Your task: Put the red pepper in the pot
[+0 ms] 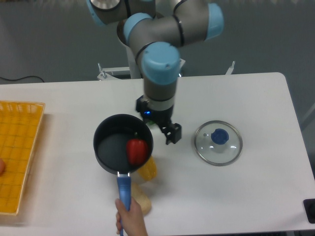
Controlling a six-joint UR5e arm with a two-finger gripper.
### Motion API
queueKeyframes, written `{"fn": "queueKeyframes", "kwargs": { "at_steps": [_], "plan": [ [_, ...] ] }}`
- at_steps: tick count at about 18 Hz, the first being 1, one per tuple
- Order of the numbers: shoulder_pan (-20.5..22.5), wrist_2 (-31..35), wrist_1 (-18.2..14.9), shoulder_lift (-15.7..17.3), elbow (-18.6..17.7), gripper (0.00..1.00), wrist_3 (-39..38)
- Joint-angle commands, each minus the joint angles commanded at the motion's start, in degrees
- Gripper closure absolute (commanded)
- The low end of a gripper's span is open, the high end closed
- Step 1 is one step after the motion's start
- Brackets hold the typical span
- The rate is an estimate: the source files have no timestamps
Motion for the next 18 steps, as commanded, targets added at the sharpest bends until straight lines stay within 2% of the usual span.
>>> {"fn": "queueKeyframes", "kwargs": {
  "at_steps": [3,10,12,15,18],
  "plan": [
    [2.0,0.1,-0.5,-0.4,1.8,0.0,6.0],
    [7.2,2.3,-0.5,-1.0,1.8,0.0,14.8],
    [9.3,2.4,-0.4,-2.4,1.7,0.0,17.1],
    [10.6,5.4,-0.4,-2.8,1.4,0.0,18.9],
    [11.2,5.8,-0.4,-3.8,1.5,0.0,19.0]
  ]
}}
